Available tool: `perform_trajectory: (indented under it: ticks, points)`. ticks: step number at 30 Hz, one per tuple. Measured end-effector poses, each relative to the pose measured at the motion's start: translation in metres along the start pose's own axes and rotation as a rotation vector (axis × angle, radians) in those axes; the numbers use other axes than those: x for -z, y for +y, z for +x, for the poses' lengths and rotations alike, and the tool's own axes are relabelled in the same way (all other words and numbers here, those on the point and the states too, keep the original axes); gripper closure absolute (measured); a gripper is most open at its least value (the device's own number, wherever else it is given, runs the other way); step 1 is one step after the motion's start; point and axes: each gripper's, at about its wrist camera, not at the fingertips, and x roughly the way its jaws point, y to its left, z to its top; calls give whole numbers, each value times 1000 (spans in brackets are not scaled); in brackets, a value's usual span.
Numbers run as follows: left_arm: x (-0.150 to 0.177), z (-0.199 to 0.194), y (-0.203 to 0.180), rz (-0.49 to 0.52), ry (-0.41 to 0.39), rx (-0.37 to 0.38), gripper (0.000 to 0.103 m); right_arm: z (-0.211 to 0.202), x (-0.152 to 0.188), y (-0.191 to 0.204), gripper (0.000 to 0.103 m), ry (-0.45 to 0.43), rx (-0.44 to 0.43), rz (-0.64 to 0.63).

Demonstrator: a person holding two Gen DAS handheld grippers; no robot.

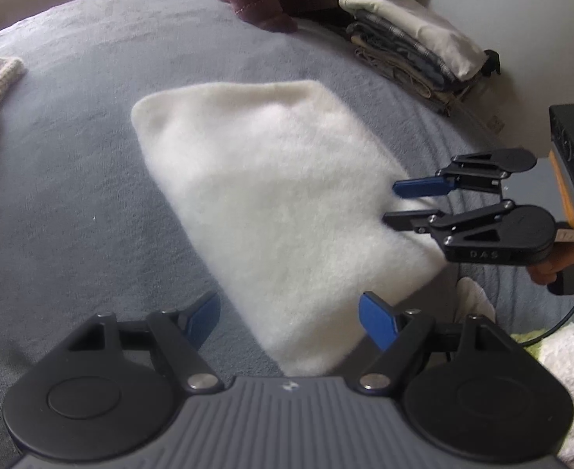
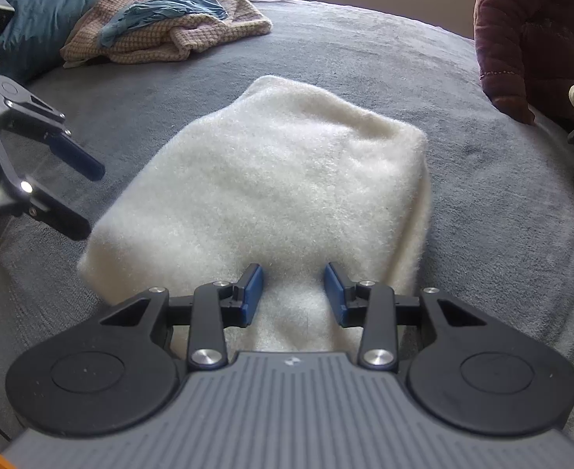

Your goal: Fold clothes

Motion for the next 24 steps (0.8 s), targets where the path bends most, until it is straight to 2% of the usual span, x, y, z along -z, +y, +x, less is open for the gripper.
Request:
perform_trajectory:
  ticks: [24]
  points:
    - [-3,6,-3,-8,0,-40,24,-1,1,2,65,-11,14,17]
